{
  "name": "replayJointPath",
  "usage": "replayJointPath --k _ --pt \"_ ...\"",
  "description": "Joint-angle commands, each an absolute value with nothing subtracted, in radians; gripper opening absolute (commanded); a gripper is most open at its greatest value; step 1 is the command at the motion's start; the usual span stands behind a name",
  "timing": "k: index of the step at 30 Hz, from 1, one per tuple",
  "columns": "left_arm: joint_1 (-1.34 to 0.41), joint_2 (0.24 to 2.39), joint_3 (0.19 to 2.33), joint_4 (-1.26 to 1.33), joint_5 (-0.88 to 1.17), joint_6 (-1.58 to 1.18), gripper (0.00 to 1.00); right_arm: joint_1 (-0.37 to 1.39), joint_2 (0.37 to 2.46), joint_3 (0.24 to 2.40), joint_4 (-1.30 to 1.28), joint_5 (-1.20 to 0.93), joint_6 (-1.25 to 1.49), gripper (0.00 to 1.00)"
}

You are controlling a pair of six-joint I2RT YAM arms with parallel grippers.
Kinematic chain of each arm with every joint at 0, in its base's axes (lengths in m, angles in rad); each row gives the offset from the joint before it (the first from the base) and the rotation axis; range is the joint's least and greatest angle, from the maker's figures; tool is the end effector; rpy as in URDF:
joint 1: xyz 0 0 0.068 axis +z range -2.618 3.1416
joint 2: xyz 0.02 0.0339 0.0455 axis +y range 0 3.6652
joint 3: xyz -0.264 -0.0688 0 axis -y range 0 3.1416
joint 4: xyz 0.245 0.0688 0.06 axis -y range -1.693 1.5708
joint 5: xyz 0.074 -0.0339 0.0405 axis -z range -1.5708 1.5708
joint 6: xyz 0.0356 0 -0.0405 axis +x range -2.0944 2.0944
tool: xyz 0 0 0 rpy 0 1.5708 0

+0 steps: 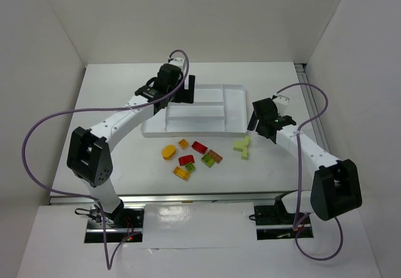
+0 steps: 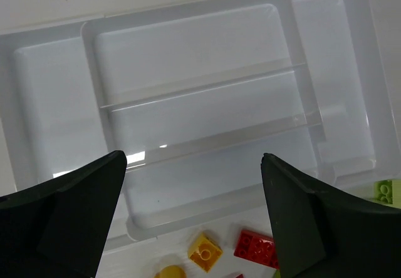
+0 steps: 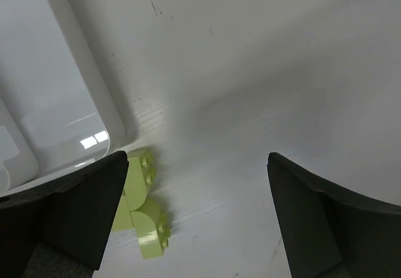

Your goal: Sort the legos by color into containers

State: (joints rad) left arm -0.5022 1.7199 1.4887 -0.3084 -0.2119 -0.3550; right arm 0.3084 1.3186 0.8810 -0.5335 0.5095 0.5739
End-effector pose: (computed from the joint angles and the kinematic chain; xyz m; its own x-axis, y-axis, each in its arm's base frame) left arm 0.3584 -0.1883 0.3209 -0.5309 -0.0962 -0.8420 0.1364 0.9709 -0.1969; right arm 0.2537 0.0626 0.2329 -0.6620 0.2865 -0.6926 0.4248 0.9047 -0.0317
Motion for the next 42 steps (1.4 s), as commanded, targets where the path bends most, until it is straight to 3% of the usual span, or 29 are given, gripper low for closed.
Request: replayJointPath --k 1,12,18,23,25,28,31,35,42 --pt "-0.515 1.752 1.568 -0.324 -0.189 -0.354 1.0 0.313 1.281 0.893 -0.482 0.537 0.568 0.99" --pt "-0.515 1.755 1.569 -0.356 -0.115 -0.321 1.0 0.385 1.273 0.897 -0.544 0.448 0.594 0.99" --pt "-0.479 1.764 1.605 -0.393 -0.081 -0.383 1.0 0.537 1.22 0.887 -0.563 0.439 0.63 0.99" --pt "-0.451 1.773 1.605 -0.402 -0.058 -0.408 1.0 0.655 1.298 0.876 -0.612 0.462 0.692 0.97" --pt "-0.451 1.763 1.605 -0.402 -0.049 -0.408 1.0 0.655 1.298 0.827 -0.585 0.422 0.692 0.97" --pt "-0.442 1.753 1.605 -0.402 -0.058 -0.399 0.99 0.637 1.276 0.769 -0.549 0.344 0.692 0.85" --pt "-0.442 1.753 1.605 -0.402 -0.058 -0.399 0.99 0.612 1.29 0.75 -0.531 0.318 0.692 0.84" --pt "-0.442 1.766 1.615 -0.413 -0.038 -0.399 0.98 0.603 1.316 0.73 -0.531 0.302 0.683 0.75" --pt "-0.442 1.786 1.634 -0.413 -0.02 -0.399 0.98 0.509 1.355 0.69 -0.442 0.281 0.612 0.73"
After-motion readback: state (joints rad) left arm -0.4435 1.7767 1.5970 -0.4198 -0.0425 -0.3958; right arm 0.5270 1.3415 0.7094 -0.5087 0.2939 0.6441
